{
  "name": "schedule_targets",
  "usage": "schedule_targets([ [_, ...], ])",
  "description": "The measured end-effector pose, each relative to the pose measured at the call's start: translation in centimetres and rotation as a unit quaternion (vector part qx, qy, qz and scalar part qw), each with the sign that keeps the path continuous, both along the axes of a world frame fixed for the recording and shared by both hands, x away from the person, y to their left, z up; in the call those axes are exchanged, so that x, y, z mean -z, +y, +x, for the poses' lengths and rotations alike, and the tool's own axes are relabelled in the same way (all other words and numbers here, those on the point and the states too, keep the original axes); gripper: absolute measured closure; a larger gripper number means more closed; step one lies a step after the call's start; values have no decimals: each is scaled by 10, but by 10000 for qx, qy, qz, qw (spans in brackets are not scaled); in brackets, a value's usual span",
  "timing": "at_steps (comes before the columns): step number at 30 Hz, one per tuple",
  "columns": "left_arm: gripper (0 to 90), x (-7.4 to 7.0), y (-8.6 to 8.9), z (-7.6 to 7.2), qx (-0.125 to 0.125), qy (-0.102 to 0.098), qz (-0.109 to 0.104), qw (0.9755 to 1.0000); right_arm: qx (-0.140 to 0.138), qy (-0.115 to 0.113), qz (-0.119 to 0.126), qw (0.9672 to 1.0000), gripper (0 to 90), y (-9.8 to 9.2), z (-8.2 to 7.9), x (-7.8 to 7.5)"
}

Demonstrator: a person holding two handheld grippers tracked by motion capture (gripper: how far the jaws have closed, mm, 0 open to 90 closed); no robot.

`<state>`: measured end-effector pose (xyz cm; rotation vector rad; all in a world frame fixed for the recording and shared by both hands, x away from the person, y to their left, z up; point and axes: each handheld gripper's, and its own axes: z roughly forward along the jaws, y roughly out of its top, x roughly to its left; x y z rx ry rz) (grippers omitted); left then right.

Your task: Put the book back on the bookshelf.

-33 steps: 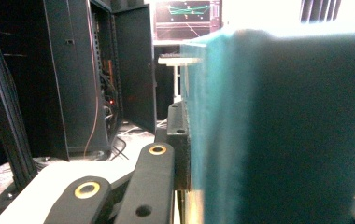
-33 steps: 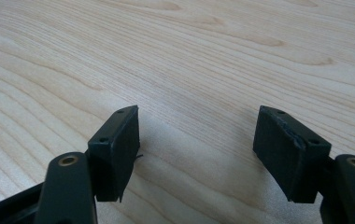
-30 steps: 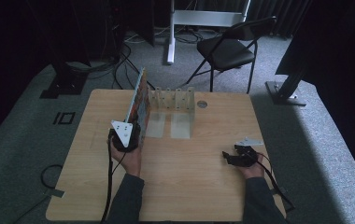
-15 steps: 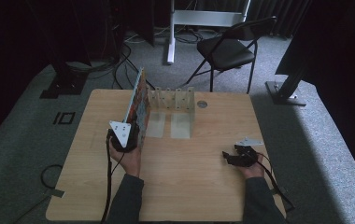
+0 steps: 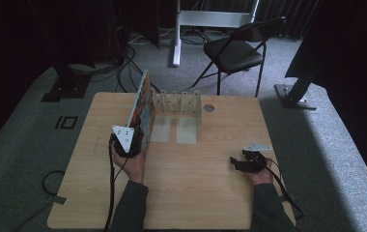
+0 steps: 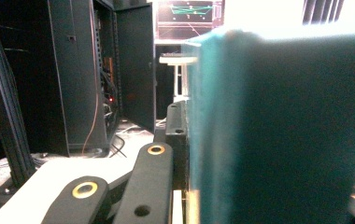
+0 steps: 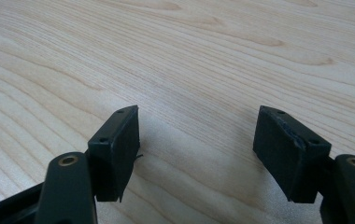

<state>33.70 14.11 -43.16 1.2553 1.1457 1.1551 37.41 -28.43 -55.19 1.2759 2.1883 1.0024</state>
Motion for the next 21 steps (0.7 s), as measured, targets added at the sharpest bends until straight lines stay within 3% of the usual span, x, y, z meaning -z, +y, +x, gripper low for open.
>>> schedule_targets([
  [10,782,1,0,0,-9,-1,52,10000,0,-1,-1,10000,313,0,0,0],
  [21,712,2,1,0,181,119,32,9998,0,-1,-2,10000,313,0,0,0],
])
